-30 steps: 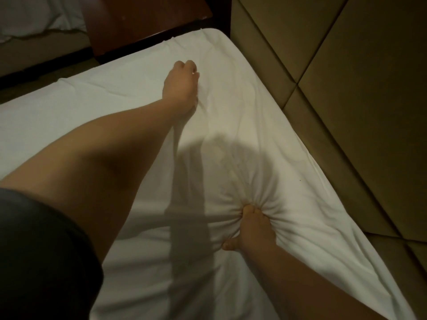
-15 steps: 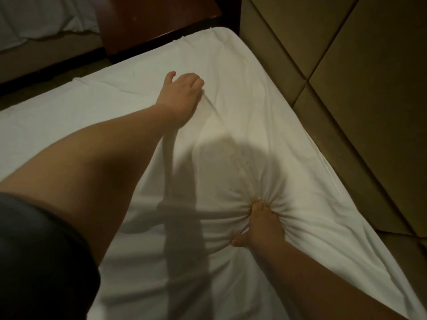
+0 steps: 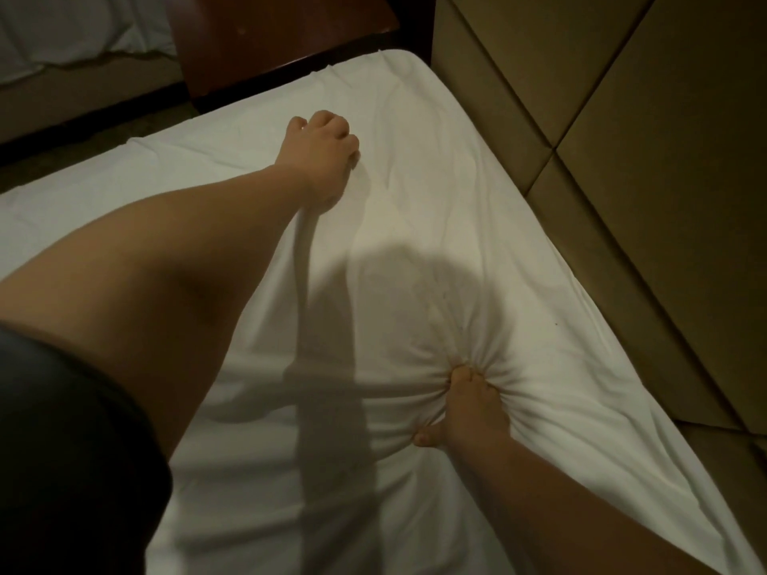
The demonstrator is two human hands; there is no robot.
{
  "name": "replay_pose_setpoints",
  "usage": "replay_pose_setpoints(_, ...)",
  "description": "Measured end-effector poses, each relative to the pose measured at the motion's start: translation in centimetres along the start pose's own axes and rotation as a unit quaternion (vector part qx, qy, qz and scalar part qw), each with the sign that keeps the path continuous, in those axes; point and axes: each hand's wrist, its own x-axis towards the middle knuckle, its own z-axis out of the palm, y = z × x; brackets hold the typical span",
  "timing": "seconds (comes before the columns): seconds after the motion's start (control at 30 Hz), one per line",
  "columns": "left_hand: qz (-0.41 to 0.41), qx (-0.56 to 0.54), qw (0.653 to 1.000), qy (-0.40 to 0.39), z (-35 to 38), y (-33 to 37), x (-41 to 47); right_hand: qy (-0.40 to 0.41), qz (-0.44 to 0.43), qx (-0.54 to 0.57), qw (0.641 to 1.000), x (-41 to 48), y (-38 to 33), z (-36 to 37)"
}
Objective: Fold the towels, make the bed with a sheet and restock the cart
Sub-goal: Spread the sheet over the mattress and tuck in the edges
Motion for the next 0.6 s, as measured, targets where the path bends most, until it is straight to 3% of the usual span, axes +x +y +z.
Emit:
replay_pose_setpoints(0.27,0.002,0.007,0.999,-0.051,-0.9,0.0,0.2,0.005,0.005,-0.009,1.0,0.0,-0.1,0.1)
replay_pose_setpoints(0.43,0.005,0.036,0.99,-0.137,-2.0,-0.3,0.3,0.003,0.005,-0.006,1.0,0.0,-0.2,0.0)
replay_pose_setpoints(0.6,0.006,0.035,0.992,-0.118,-2.3,-0.9,0.4,-0.01,0.013,0.003,1.0,0.1,-0.2,0.0)
